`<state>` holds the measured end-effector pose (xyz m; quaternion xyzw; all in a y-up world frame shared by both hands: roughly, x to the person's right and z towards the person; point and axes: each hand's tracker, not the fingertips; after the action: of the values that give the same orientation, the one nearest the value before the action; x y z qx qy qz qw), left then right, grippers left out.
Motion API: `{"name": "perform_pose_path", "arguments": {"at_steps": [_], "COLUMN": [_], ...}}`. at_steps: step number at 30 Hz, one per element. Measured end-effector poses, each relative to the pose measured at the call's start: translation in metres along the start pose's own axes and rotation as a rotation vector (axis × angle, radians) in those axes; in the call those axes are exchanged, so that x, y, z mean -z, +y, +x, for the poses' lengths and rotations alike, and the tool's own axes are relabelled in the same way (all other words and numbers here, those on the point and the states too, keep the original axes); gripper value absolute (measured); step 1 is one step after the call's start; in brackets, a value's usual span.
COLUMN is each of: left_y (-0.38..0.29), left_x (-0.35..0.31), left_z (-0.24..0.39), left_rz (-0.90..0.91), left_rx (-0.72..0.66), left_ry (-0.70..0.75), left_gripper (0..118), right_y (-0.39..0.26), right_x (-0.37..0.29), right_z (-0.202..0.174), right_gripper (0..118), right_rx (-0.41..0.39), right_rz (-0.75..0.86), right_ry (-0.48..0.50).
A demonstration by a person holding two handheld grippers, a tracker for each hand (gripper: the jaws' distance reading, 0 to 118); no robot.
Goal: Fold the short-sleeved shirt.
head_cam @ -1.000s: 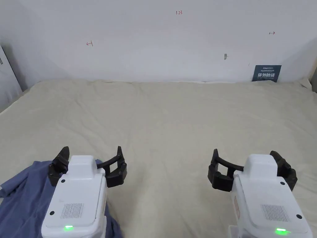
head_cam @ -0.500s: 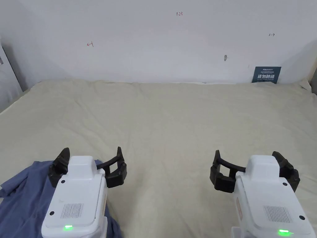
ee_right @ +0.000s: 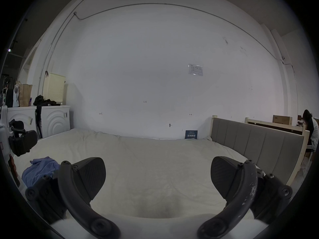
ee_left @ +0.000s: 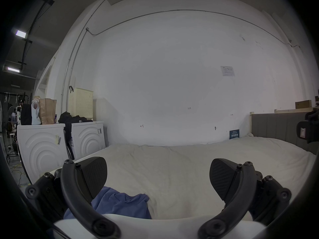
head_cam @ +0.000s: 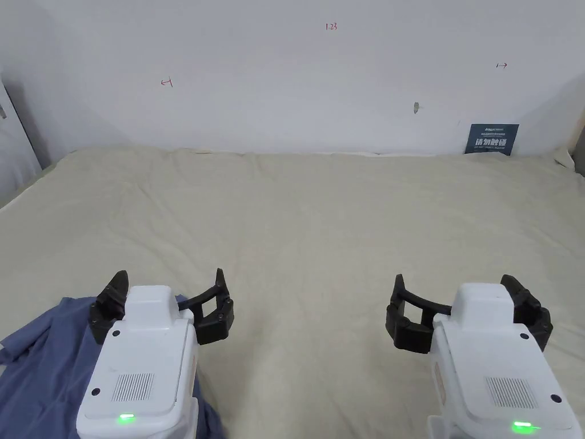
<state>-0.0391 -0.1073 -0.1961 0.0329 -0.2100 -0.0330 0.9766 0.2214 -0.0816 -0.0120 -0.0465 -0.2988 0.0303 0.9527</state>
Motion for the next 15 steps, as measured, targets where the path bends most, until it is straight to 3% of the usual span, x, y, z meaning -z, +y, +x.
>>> {"name": "perform_pose_path", "arguments": {"at_steps": [5,7,8,12,13,15], "left_y": [-0.0001,0.0000,0.0009,0.0042,0.0045,0.0054], "left_x": [0.0012,0.0013,0.0008,-0.0004,0.0003,-0.0002], "left_z": [0.0000,0.0001,0.0002,0.0003,0.0015,0.0016], "left_rz": [-0.010,-0.012,-0.014,-0.029,-0.034,-0.033], "left_rx": [-0.006,-0.011,-0.014,-0.044,-0.045,-0.043], "left_ry": [-0.003,0.002,0.003,-0.019,-0.017,-0.009], "left_gripper": [118,112,103,11,0,0], "right_y": [0.0014,0.0019,0.0025,0.0031,0.0031,0.0028], "right_x": [-0.0008,-0.0017,-0.0020,-0.0008,0.0002,0.0014], "right_z": [-0.0001,0.0000,-0.0008,-0.0012,-0.0014,-0.0004], "right_gripper": [118,106,95,10,5,1], "right_rx": [-0.011,-0.016,-0.023,-0.042,-0.049,-0.055], "right_rz": [0.002,0.005,0.004,-0.008,-0.017,-0.033], "right_ry": [-0.001,0.000,-0.007,-0.012,-0.018,-0.029]}}
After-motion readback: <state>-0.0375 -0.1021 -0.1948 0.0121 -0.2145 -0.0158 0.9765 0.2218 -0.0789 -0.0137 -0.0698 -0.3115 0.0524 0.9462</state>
